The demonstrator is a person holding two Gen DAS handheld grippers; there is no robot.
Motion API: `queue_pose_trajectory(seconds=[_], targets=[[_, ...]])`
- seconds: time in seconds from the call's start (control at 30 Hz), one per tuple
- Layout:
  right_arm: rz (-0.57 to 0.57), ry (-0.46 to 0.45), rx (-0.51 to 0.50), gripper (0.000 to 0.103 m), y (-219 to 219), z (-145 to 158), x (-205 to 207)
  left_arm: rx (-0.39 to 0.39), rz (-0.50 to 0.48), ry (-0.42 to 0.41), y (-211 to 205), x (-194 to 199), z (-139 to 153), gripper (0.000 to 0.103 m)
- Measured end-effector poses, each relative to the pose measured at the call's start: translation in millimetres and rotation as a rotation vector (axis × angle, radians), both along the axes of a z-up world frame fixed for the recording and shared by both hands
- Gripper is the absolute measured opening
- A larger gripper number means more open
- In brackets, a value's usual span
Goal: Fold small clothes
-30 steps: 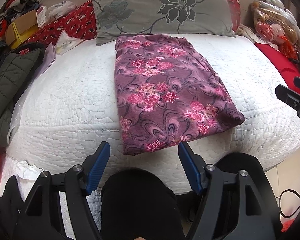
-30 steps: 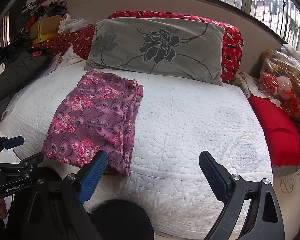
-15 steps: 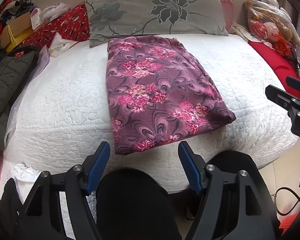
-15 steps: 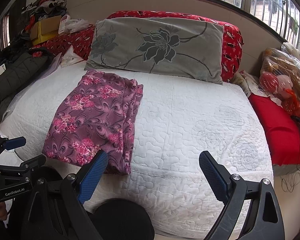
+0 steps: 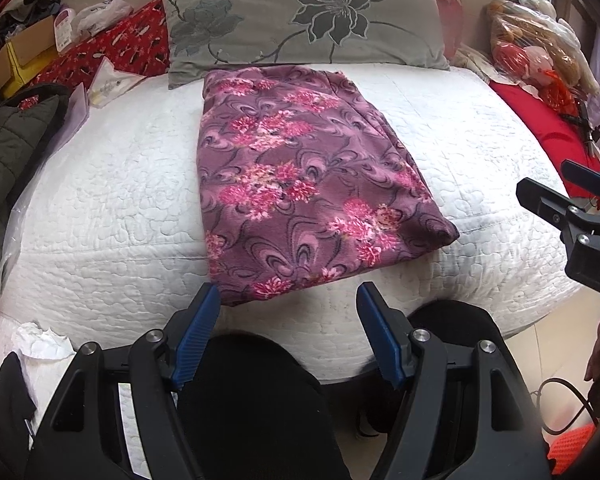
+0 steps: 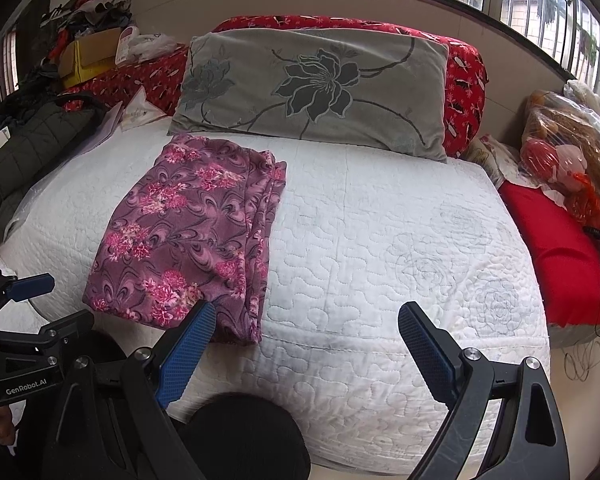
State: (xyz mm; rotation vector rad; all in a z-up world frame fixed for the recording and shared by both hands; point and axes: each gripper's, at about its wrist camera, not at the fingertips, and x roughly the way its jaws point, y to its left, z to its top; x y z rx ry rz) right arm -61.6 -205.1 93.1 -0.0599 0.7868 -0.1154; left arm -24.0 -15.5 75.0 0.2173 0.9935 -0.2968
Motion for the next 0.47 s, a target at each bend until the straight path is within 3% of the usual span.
queue_pose_trajectory(seconds=[0.47], targets=[[-0.01,0.012,0.001,0.094,-4.4,-3.6,0.2,0.011,-0.002,0.026,-3.7,0.6,-3.3,0.071]])
